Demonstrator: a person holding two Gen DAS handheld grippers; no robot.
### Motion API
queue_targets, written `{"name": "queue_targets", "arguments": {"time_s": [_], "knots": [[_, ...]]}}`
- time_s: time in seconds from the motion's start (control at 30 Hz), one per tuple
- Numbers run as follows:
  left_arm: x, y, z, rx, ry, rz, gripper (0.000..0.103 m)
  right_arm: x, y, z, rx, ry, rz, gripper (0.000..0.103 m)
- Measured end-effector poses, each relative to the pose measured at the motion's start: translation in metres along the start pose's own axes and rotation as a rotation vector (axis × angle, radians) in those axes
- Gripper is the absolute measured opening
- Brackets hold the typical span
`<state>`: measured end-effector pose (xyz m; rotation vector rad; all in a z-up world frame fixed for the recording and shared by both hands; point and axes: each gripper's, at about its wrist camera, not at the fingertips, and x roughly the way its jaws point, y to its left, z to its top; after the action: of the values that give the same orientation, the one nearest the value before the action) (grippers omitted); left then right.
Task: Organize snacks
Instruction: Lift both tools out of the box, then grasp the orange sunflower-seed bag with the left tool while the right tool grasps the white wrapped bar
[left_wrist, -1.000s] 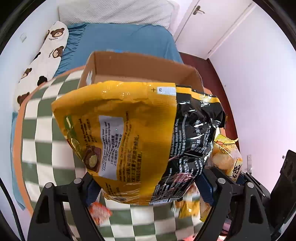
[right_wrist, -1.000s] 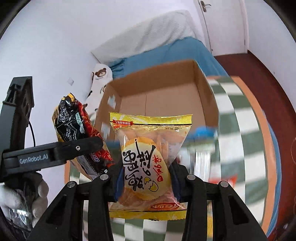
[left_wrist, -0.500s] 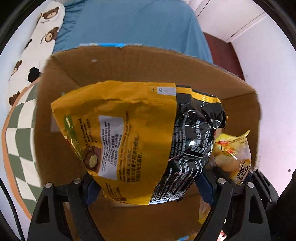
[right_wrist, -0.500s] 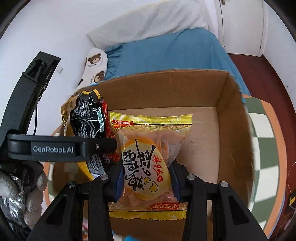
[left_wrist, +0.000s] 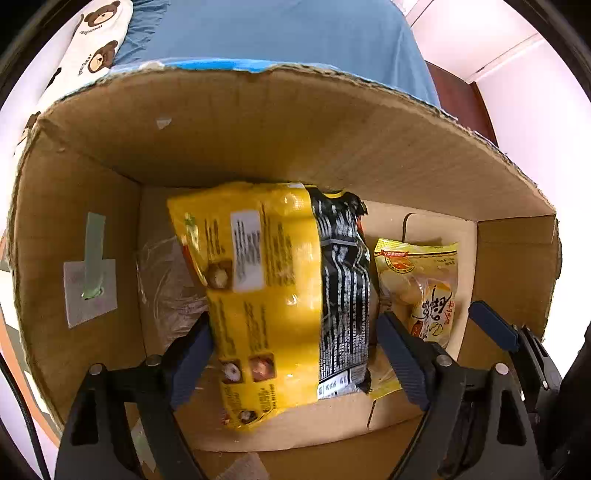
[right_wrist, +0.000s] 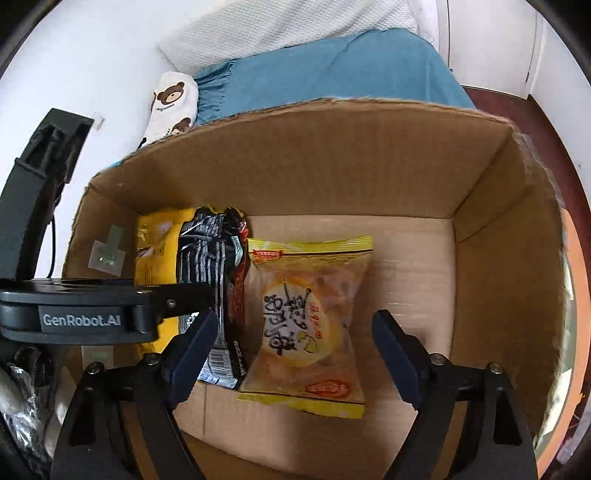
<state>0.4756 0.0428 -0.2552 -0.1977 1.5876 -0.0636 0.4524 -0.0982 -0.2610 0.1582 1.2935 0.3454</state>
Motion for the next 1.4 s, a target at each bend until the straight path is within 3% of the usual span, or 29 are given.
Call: {"name": "queue_targets", "arguments": {"time_s": [0.17, 0.47, 0.93, 1.17, 1.4], "knots": [[-0.017, -0.008, -0.018, 0.011, -0.053, 0.005, 0.088, -0.001, -0.01, -0.007, 0.032, 0.001, -0.015, 0.088], [-0.069, -0.007, -0.073, 0.015, -0.249, 0.064, 0.088, -0.038, 0.001, -0.028, 0.023, -0.023, -0.075, 0.088], [-0.133, -0.015, -0.153, 0.081, -0.431, 0.088, 0.088, -0.135, 0.024, -0.087, -0.001, -0.155, -0.118, 0.088], [-0.164, -0.017, -0.196, 0.099, -0.499, 0.069, 0.088, -0.184, 0.043, -0.121, -0.02, -0.226, -0.126, 0.088], [-0.175, -0.007, -0.231, 0.086, -0.509, 0.041, 0.088, -0.213, 0.056, -0.154, -0.003, -0.265, -0.11, 0.088]]}}
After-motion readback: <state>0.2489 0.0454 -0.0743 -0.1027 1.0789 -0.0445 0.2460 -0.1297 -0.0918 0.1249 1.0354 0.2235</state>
